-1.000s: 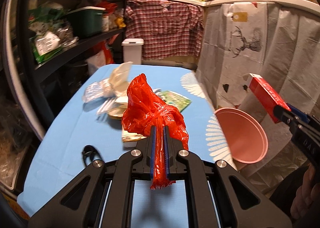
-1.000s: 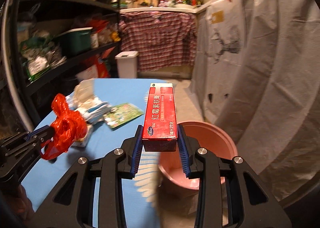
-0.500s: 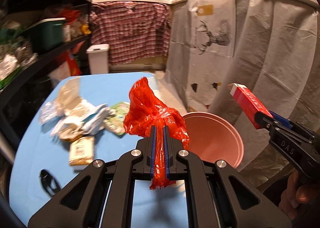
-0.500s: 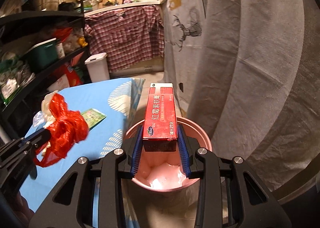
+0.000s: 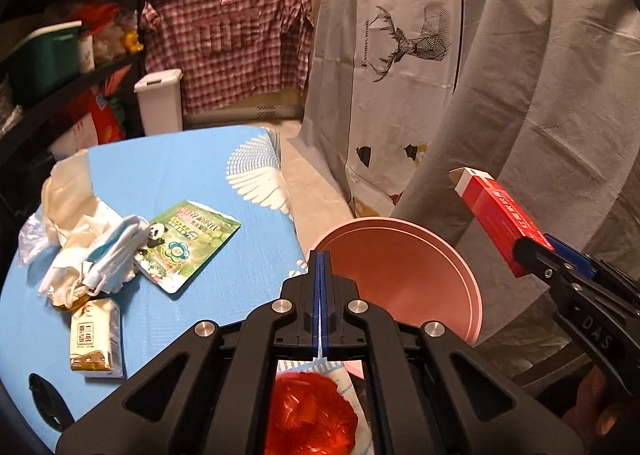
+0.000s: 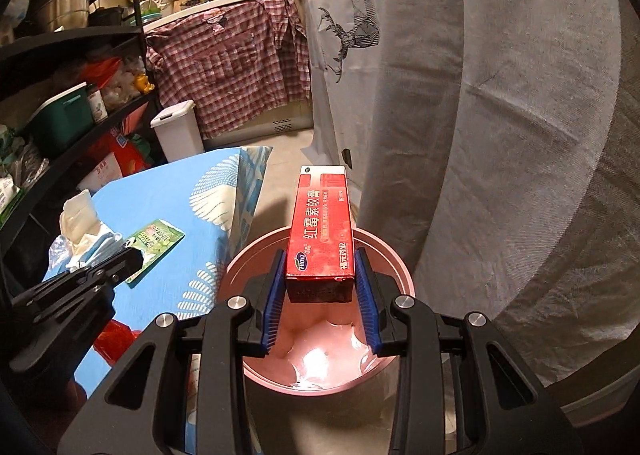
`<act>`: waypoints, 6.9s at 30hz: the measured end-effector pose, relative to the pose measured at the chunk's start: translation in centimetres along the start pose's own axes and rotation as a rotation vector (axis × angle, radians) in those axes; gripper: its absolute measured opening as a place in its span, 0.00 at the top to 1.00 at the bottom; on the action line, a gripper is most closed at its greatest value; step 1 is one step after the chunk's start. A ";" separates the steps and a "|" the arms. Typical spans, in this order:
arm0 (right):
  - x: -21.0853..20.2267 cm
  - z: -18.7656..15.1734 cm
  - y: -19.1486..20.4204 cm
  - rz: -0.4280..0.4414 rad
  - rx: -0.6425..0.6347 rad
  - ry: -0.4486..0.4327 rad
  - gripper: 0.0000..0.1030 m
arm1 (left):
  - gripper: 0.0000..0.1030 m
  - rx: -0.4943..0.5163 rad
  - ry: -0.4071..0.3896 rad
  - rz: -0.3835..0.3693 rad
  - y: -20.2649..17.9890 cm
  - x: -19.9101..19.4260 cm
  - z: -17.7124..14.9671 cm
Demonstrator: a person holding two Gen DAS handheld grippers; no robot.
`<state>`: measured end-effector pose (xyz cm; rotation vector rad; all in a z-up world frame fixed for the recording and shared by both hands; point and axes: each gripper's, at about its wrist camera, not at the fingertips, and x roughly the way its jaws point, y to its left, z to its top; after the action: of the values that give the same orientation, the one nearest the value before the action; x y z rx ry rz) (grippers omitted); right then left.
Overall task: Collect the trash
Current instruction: 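Drop the red bag into the pink bin while the right tool releases the box, then grasp the clear plastic wrap with the left tool while the right tool grasps the blue face mask, then carry the mask and plastic wrap over the pink bin and open both tools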
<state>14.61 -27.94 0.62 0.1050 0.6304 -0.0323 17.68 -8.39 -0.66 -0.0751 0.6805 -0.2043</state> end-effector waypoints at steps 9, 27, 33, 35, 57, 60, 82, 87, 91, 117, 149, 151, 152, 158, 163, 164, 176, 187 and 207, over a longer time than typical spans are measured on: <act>0.5 -0.1 0.1 0.019 0.000 0.005 0.67 | 0.60 -0.040 0.028 -0.004 3.1 -3.7 -2.5; -1.1 -0.3 0.3 0.027 -0.015 -0.027 0.67 | 0.82 -0.003 0.079 -0.008 2.9 -4.1 -6.1; -1.0 -0.4 0.6 0.023 -0.028 -0.014 0.67 | 0.83 0.006 0.046 -0.027 1.8 -3.9 -3.7; -0.9 -0.4 0.6 0.022 -0.028 -0.009 0.67 | 0.83 0.014 0.035 -0.037 1.1 -3.5 -2.5; 1.7 -0.2 0.4 -0.015 -0.023 0.040 0.49 | 0.57 0.067 0.035 -0.177 -3.1 4.0 4.8; 1.7 -0.2 0.3 -0.017 -0.016 0.037 0.49 | 0.57 0.052 0.028 -0.178 -2.1 3.2 4.8; -3.2 0.2 5.2 0.148 -0.070 -0.065 0.71 | 0.79 0.036 -0.110 0.078 15.9 -10.1 7.7; -2.8 1.1 8.1 0.253 -0.063 -0.046 0.75 | 0.79 -0.028 -0.138 0.147 20.7 -10.8 7.3; -1.7 1.0 10.8 0.314 -0.092 -0.026 0.76 | 0.86 -0.106 -0.111 0.169 24.1 -10.1 5.2; 9.5 -2.1 27.5 0.550 -0.158 0.208 0.55 | 0.82 -0.250 0.021 0.213 33.6 -3.7 2.9; 10.0 -1.9 27.2 0.564 -0.178 0.276 0.94 | 0.96 -0.215 0.139 0.217 34.3 -1.0 1.7; 9.4 -1.6 26.9 0.562 -0.184 0.263 0.95 | 0.96 -0.216 0.134 0.232 34.1 -1.7 1.8; 8.9 -1.4 26.6 0.561 -0.187 0.255 0.95 | 0.96 -0.218 0.129 0.244 33.9 -2.3 1.8; 6.1 -0.6 25.1 0.545 -0.204 0.197 0.95 | 0.96 -0.220 0.070 0.264 32.6 -5.3 2.6; 3.9 0.1 23.3 0.527 -0.199 0.162 0.95 | 0.96 -0.217 0.026 0.271 31.3 -7.5 2.9; 3.4 0.4 22.9 0.526 -0.201 0.152 0.95 | 0.96 -0.216 0.016 0.271 31.0 -7.8 3.0; -2.8 3.4 17.1 0.461 -0.238 0.006 0.95 | 0.96 -0.215 -0.083 0.222 25.3 -11.6 3.7; -4.8 3.2 13.8 0.391 -0.243 -0.069 0.95 | 0.96 -0.169 -0.122 0.143 17.9 -12.8 2.1; -4.5 2.8 6.7 0.243 -0.123 -0.103 0.95 | 0.96 -0.079 -0.094 0.078 13.2 -11.1 1.9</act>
<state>13.06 -21.56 6.14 0.0605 0.5125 0.2342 12.58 6.85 5.86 -0.1328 0.5967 -0.0984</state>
